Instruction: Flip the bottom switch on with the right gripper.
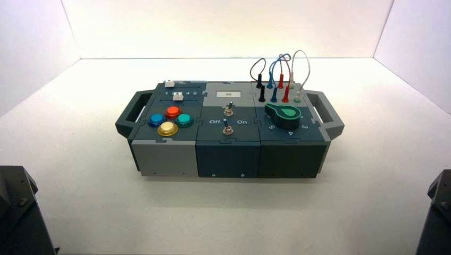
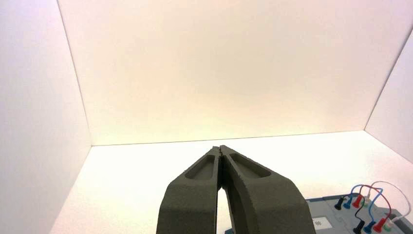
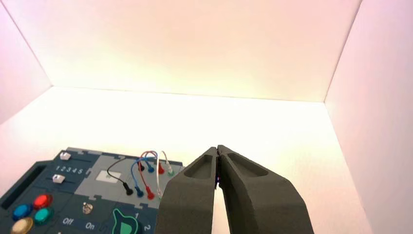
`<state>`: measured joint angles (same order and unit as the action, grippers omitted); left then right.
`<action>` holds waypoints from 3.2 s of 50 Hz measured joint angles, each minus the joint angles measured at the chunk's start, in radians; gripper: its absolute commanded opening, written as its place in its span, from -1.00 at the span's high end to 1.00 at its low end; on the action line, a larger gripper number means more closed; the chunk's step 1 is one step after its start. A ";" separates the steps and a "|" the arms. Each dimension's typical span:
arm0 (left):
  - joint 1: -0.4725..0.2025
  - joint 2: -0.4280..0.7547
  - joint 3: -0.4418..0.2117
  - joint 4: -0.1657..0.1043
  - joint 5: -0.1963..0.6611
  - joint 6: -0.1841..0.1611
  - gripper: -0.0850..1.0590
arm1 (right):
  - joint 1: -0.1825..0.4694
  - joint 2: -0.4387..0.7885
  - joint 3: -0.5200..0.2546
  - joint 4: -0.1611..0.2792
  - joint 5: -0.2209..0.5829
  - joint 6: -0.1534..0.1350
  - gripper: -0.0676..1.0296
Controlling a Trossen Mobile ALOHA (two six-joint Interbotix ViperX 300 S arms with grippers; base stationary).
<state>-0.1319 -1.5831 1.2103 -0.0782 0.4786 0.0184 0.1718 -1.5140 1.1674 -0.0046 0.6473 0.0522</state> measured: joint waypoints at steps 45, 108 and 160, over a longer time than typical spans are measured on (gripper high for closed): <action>-0.040 0.333 -0.087 -0.051 0.009 -0.005 0.91 | 0.124 0.253 -0.015 0.081 -0.003 0.000 0.92; -0.209 1.279 -0.273 -0.063 0.215 0.204 0.91 | 0.201 0.588 -0.124 0.150 -0.091 0.003 0.92; -0.230 1.644 -0.394 -0.089 0.156 0.204 0.91 | 0.451 0.899 -0.259 0.252 -0.115 0.011 0.92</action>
<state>-0.3620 0.0614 0.8161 -0.1672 0.6351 0.2224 0.6228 -0.6151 0.9081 0.2470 0.5323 0.0629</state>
